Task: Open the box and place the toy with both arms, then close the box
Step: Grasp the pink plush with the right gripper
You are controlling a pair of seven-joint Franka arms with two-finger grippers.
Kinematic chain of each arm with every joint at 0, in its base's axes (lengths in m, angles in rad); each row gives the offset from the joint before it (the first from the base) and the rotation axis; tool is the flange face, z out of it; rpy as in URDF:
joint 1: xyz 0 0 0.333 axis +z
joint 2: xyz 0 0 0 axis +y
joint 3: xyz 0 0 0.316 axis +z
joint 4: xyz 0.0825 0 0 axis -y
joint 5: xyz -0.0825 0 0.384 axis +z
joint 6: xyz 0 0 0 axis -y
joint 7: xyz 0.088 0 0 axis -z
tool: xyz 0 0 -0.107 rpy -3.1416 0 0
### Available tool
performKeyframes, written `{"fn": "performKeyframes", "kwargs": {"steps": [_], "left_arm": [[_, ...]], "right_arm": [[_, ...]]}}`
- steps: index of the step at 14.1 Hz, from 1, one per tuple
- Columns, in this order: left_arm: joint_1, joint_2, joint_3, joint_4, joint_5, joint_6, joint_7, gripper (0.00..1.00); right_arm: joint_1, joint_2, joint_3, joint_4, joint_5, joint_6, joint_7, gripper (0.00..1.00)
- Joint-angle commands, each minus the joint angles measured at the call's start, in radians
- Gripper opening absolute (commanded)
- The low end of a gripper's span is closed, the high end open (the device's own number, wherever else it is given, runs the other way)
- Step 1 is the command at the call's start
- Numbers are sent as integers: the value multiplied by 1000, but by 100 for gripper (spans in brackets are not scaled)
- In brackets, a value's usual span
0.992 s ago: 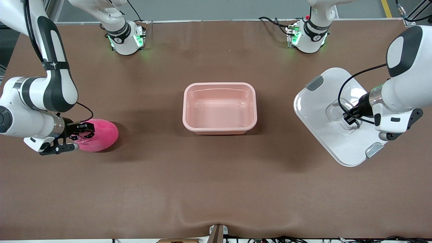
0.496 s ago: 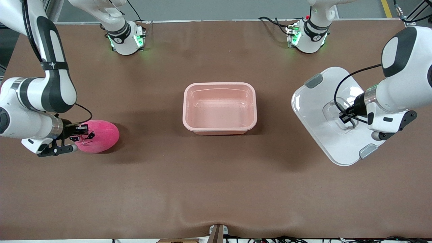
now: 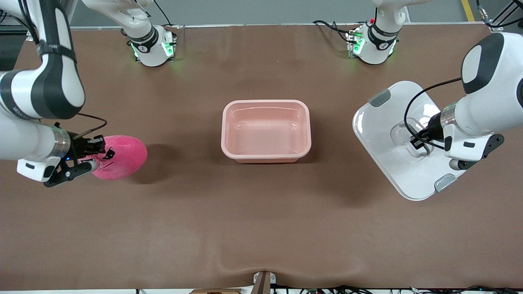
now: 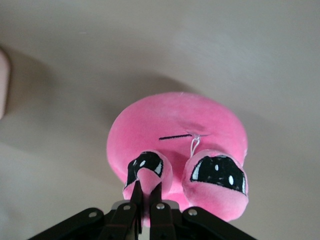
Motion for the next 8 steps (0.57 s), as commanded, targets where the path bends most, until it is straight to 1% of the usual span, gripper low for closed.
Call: {"fn": "performKeyframes", "kwargs": {"steps": [1,3,5,6,8], "left_arm": [[8,-3,0,8,-8,-15,24,0],[9,-5,0,8,-8,-15,25,0],[11,-8,0,11,-10,-15,27,0],[11,-8,0,11,-10,-15,25,0],[11,-6,2,8,-12,-15,25,0]], "right_arm": [[24,-28,66,31,7,-20,-65,0],[33,-28,128,42,6,-15,-68,0],[53,-23,187,42,-4,17,-82,0],[74,-23,200,42,-4,47,-83,0],[164,-23,208,41,-20,130,-109,0]]}}
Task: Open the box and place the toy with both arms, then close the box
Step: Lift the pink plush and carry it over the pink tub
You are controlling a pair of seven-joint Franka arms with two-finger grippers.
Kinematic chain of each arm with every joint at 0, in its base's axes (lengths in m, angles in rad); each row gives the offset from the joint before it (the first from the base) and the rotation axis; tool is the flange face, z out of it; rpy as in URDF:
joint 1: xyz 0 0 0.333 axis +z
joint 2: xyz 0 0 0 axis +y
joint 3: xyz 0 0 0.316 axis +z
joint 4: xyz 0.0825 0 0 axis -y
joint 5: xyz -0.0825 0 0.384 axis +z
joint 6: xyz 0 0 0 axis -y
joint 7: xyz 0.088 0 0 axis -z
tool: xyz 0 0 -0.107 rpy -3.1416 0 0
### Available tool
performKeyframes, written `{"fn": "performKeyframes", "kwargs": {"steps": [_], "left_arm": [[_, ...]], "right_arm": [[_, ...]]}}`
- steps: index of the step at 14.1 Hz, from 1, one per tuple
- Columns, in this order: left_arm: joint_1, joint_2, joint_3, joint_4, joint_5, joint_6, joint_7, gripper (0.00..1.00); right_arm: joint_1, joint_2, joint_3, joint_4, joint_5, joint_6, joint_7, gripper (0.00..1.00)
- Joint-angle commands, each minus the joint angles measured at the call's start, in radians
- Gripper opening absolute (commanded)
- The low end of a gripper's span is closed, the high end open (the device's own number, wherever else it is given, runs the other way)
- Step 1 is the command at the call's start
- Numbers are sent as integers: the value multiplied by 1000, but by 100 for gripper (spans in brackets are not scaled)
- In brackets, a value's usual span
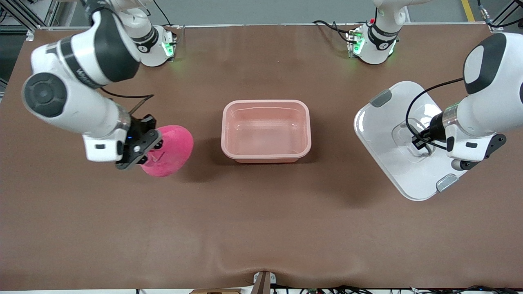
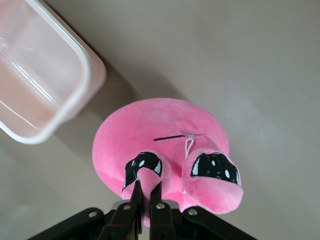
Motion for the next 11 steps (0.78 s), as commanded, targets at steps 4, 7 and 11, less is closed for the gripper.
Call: {"fn": "performKeyframes", "kwargs": {"steps": [4,7,11], "left_arm": [[9,-8,4,6,-12,-33,26,0],[18,-9,4,7,-10,-39,24,0],[17,-9,2,7,-12,-41,17,0]], "right_arm": [[250,-3,8,8,-145,150,-74,0],[296,-14,12,6,-147,156,-218,0],[383,-34,22,0,-146,91,-283,0]]}}
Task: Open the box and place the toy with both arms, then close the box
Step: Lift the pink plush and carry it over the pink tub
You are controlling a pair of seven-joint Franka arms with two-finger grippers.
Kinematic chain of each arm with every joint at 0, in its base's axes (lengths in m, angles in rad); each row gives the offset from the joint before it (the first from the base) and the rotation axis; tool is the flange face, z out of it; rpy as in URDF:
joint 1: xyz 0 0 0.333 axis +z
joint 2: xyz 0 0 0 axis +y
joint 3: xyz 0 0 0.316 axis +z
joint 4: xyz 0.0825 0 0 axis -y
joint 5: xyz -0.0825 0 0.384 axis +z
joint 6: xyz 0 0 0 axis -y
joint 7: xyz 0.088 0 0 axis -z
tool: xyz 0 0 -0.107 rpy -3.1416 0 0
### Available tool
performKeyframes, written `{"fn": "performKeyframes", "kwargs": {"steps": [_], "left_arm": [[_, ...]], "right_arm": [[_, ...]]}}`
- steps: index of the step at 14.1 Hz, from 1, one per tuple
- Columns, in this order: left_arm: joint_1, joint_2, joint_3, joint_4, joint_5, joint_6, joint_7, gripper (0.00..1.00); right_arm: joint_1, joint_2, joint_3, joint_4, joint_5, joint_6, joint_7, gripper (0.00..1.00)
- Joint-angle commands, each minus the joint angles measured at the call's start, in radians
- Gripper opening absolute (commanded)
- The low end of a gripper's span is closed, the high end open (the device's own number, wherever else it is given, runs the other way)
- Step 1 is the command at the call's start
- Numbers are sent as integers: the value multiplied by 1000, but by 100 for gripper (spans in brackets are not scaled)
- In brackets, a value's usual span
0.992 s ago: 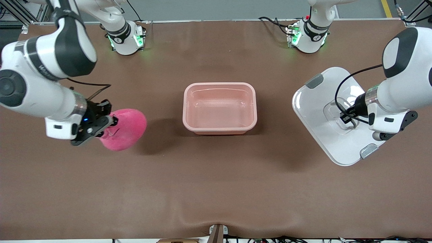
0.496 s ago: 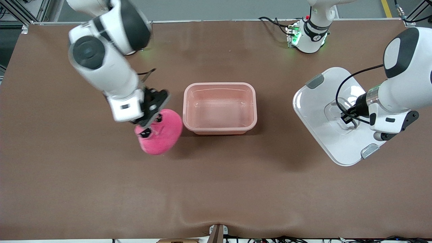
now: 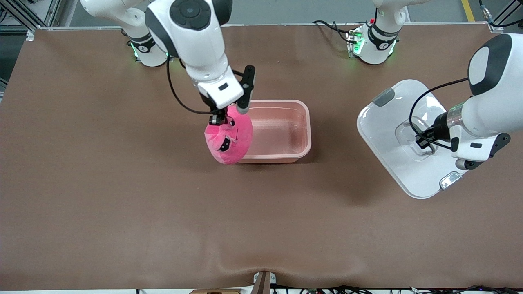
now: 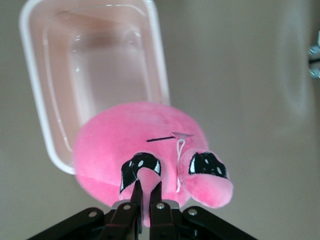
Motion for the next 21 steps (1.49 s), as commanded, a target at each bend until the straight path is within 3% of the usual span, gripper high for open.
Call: {"fn": "performKeyframes", "kwargs": {"steps": [1,4,8,21], "left_arm": [[4,-8,-4,8,-12,-20,13,0],[-5,-5,-11,8,-19,-20,0,0],[-11,-5,-14,8,-22,-19,-60,0],[0,-31,-14,11,-54,-49,-76,0]], "right_arm": [[49,-25,8,-13,-17,-40,-46,0],[98,-17,19,-30,-30,-39,-47,0],[89,-23,19,-58,-30,-43,-161,0],[69,-15,8,-72,-30,-27,-165,0]]}}
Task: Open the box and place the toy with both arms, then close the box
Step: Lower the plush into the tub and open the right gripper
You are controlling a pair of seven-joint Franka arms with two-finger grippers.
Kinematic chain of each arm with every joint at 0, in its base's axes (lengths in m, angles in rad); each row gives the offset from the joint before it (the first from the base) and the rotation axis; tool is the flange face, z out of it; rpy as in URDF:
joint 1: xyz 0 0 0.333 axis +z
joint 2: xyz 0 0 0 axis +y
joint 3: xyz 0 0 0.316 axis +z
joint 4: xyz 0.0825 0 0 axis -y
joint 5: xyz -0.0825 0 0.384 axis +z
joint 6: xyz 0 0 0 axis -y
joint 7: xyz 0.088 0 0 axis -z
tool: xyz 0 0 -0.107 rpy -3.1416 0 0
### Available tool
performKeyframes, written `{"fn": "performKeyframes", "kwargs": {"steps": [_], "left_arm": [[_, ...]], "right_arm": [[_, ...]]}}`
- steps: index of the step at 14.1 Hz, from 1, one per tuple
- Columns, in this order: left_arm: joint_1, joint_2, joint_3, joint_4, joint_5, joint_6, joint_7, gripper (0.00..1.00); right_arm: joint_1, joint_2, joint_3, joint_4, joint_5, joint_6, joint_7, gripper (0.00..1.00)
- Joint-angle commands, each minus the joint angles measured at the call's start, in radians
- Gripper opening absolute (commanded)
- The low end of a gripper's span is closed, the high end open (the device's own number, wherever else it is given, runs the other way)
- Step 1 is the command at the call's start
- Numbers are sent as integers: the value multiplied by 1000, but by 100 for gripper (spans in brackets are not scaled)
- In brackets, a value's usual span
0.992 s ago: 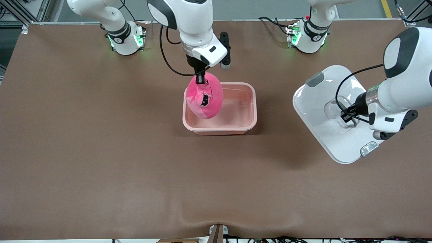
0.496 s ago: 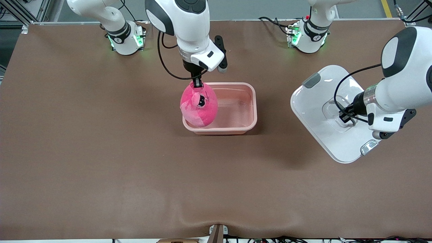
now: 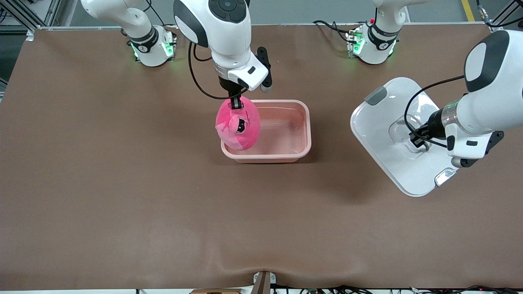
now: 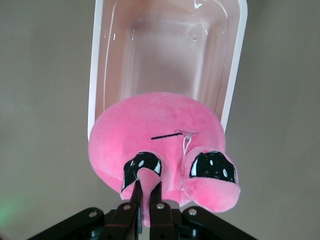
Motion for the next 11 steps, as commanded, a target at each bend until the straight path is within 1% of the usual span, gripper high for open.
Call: {"fn": "performKeyframes", "kwargs": {"steps": [1,3,4,5,6,9,11], "left_arm": [[8,-25,-1,5,-21,-37,-8,0],[8,-31,-1,5,-23,-38,-8,0],[8,-31,-1,5,-23,-44,-8,0],[8,-31,0,5,-23,-46,-9,0],[8,-32,0,7,-23,-46,-9,0],[7,-40,-1,7,-41,-49,-12,0],[5,-57,-1,5,-50,-64,-12,0]], "right_arm": [[-11,-11,8,-14,-20,17,-12,0],[-11,-11,8,-14,-20,15,-12,0],[-13,-11,7,-12,-21,15,-10,33],[-17,-11,7,-9,-25,15,-10,83],[-20,-11,8,-5,-25,14,-10,100],[-39,-22,7,-5,-25,-17,-9,100],[-79,-48,8,-3,-22,-46,-10,100]]}}
